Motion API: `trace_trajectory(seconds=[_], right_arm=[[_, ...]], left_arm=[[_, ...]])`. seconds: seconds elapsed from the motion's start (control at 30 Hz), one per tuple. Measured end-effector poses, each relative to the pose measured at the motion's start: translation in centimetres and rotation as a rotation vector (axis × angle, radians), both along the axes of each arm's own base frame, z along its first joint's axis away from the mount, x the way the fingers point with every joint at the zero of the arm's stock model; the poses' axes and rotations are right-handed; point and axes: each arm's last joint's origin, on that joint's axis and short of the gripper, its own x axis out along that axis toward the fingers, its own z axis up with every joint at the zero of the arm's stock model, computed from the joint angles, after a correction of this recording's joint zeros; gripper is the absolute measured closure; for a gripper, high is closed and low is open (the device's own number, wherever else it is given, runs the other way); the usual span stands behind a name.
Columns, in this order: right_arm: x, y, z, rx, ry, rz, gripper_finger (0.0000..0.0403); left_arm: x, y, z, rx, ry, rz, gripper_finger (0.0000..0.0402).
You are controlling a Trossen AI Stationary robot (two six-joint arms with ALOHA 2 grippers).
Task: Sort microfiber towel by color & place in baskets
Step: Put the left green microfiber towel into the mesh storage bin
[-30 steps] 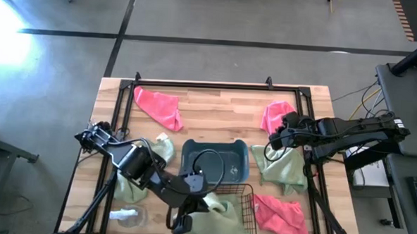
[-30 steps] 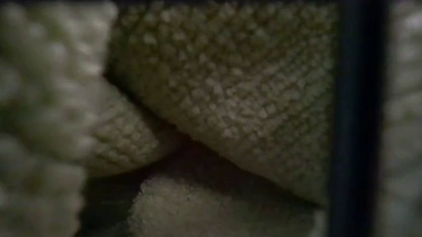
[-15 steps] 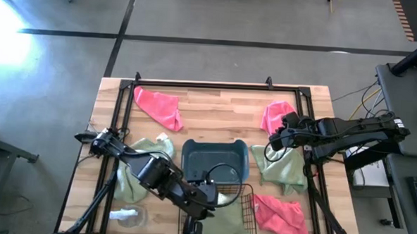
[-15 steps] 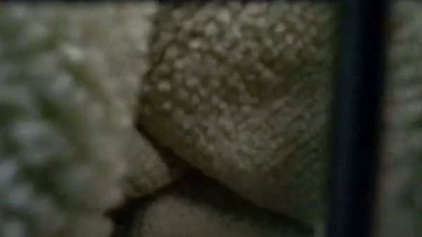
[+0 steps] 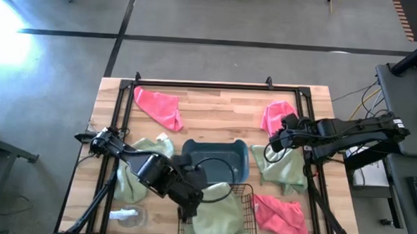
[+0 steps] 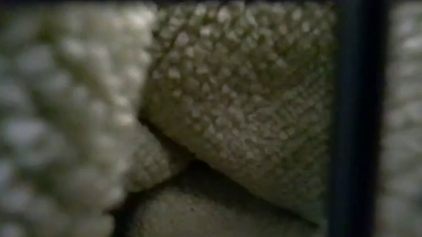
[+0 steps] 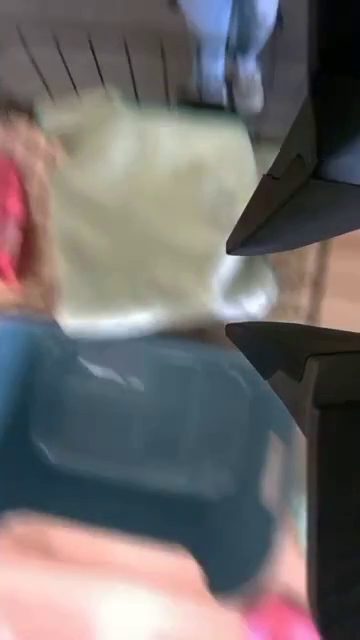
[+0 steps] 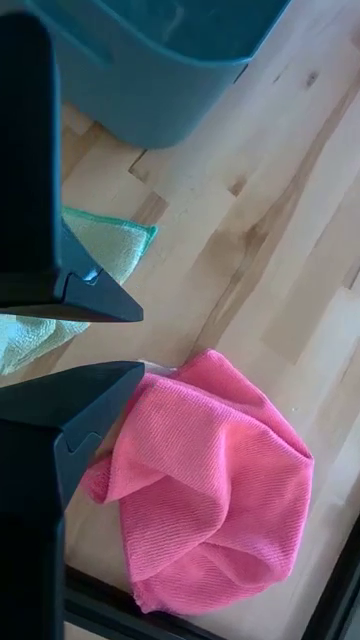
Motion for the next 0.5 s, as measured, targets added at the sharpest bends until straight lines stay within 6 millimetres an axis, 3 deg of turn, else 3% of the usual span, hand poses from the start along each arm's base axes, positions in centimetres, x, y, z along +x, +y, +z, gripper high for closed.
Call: trace_trajectory(seconds=[0.23, 0.5], right_arm=[[-0.3, 0.0, -1.4, 0.016, 0.055, 0.011, 0.0335], [-1.2, 0.0, -2.8, 0.028, 0.169, 0.018, 0.0335]], left_arm=[[-0.8, 0.3, 0.2, 0.11, -0.02, 0.067, 0.0299], [-2.7, 0.6, 2.0, 0.133, -0.093, 0.095, 0.0299]])
